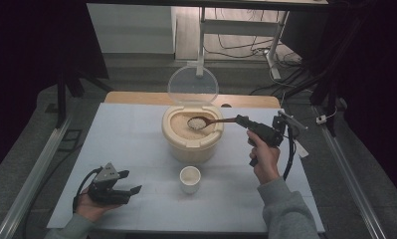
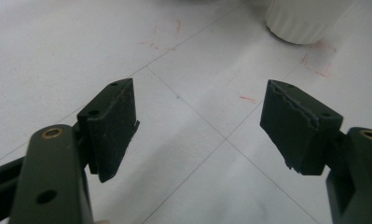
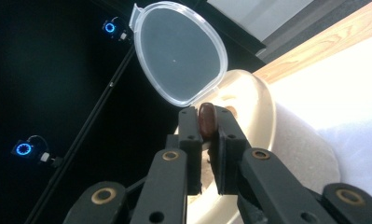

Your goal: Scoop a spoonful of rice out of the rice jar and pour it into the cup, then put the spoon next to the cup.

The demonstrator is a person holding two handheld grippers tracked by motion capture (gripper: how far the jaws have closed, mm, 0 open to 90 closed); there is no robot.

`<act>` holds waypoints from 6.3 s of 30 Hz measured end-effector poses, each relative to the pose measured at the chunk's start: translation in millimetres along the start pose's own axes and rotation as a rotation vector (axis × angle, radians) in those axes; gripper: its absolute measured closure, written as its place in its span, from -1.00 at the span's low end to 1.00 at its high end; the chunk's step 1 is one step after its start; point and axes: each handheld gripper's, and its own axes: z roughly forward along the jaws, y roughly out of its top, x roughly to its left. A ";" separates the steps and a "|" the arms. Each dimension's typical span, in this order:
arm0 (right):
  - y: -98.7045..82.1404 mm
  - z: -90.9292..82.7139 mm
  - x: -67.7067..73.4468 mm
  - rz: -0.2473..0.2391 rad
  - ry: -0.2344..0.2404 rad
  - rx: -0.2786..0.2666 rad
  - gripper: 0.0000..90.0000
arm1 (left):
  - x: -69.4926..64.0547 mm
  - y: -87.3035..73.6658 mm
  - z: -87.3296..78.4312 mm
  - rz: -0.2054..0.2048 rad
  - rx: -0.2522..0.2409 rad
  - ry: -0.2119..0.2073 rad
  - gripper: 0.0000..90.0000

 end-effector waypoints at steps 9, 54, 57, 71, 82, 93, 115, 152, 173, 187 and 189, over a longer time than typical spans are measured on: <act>-0.6 -2.5 5.0 0.010 0.018 0.016 0.86 | 0.2 0.0 0.2 -0.002 0.000 -0.001 -0.42; -56.8 -32.9 -9.2 -0.050 -0.005 0.257 0.86 | 0.1 0.0 2.8 0.000 0.013 0.004 -0.42; -57.7 -30.8 -9.6 -0.073 -0.020 0.265 0.86 | 0.2 -0.1 2.8 0.000 0.014 0.004 -0.42; -58.7 -22.4 3.6 -0.214 -0.086 0.298 0.86 | 0.2 -0.4 3.0 0.002 0.015 0.004 -0.42; -61.3 -23.7 10.2 -0.315 -0.064 0.290 0.85 | 0.1 -0.4 3.2 0.003 0.016 0.006 -0.42; -63.6 -27.3 21.9 -0.456 -0.036 0.280 0.85 | 0.0 -0.3 3.3 0.004 0.016 0.007 -0.42; -49.1 -56.1 16.3 -0.437 -0.027 0.237 0.85 | 0.9 -0.2 3.1 -0.003 0.013 0.009 -0.42; -40.3 -79.5 -12.6 -0.432 -0.075 0.492 0.85 | 0.7 1.2 5.2 0.004 0.019 0.011 -0.43; -48.4 -39.6 -17.8 -0.422 -0.048 0.712 0.85 | 1.0 1.1 6.4 0.006 0.027 0.010 -0.43; -57.2 -3.3 -21.0 -0.445 -0.062 0.733 0.73 | 1.1 0.6 7.0 0.008 0.030 0.008 -0.43; -59.8 -0.1 -22.9 -0.456 -0.077 0.700 0.69 | 1.0 0.6 7.0 0.010 0.032 0.008 -0.43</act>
